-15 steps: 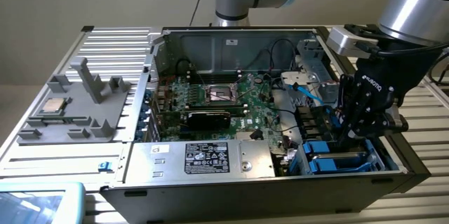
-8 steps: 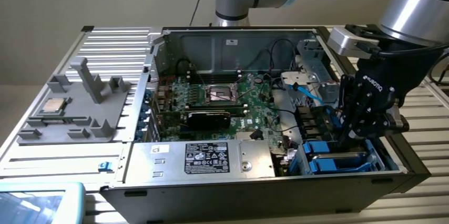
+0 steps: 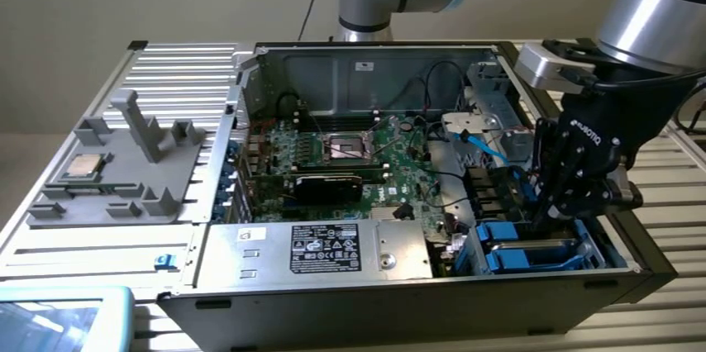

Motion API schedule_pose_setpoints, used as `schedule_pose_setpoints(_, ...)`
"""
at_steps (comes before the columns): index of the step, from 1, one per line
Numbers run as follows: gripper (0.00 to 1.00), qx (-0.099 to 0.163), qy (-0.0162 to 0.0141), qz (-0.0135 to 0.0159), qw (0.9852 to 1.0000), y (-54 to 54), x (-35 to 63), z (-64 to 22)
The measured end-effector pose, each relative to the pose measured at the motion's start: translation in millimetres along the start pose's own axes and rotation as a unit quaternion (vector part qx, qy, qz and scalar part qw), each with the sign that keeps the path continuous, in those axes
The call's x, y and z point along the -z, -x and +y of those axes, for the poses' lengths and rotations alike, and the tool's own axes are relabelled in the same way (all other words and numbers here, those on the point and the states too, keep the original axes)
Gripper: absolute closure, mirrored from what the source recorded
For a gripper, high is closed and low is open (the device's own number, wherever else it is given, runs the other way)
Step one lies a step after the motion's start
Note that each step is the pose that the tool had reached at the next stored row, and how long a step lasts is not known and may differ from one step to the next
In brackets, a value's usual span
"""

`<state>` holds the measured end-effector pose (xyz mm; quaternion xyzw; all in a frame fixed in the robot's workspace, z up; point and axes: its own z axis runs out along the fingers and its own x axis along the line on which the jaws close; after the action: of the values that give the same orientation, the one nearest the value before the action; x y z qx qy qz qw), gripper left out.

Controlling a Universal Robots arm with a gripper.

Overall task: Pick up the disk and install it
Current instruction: 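Insert the first disk wire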

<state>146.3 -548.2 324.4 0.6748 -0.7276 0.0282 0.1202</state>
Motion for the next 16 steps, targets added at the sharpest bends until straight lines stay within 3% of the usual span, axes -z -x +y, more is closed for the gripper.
schedule_pose_setpoints(16,0.83,-0.002,-0.0009,-0.0005,1.0,-0.2,-0.5,0.9)
